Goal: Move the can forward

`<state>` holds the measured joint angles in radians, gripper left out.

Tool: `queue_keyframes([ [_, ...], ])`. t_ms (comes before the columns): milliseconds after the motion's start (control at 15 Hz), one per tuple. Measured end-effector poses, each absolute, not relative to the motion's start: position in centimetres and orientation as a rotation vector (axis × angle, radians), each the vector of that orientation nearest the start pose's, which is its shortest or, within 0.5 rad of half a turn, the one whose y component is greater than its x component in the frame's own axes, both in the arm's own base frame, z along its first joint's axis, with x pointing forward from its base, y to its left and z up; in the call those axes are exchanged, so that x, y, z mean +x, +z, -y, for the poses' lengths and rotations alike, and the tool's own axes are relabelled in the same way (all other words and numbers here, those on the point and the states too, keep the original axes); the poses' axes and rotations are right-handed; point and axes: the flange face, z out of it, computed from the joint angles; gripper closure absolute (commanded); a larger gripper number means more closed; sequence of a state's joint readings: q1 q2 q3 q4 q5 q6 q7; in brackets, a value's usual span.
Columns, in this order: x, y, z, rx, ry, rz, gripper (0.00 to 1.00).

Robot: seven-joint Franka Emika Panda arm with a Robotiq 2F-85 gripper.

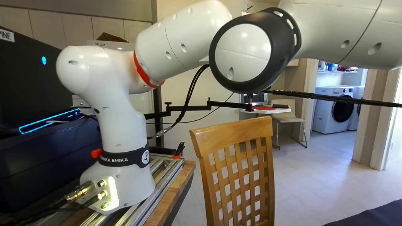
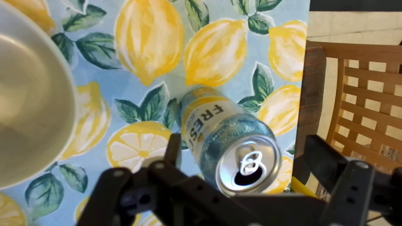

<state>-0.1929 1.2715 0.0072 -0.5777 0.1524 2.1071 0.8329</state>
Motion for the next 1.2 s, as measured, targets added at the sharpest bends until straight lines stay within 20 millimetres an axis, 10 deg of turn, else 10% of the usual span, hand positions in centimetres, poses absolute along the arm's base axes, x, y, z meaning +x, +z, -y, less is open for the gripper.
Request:
queue_keyframes([
  [1200,81.8,22.9,16.0,-2.434,-0.353,-1.607,0.0],
])
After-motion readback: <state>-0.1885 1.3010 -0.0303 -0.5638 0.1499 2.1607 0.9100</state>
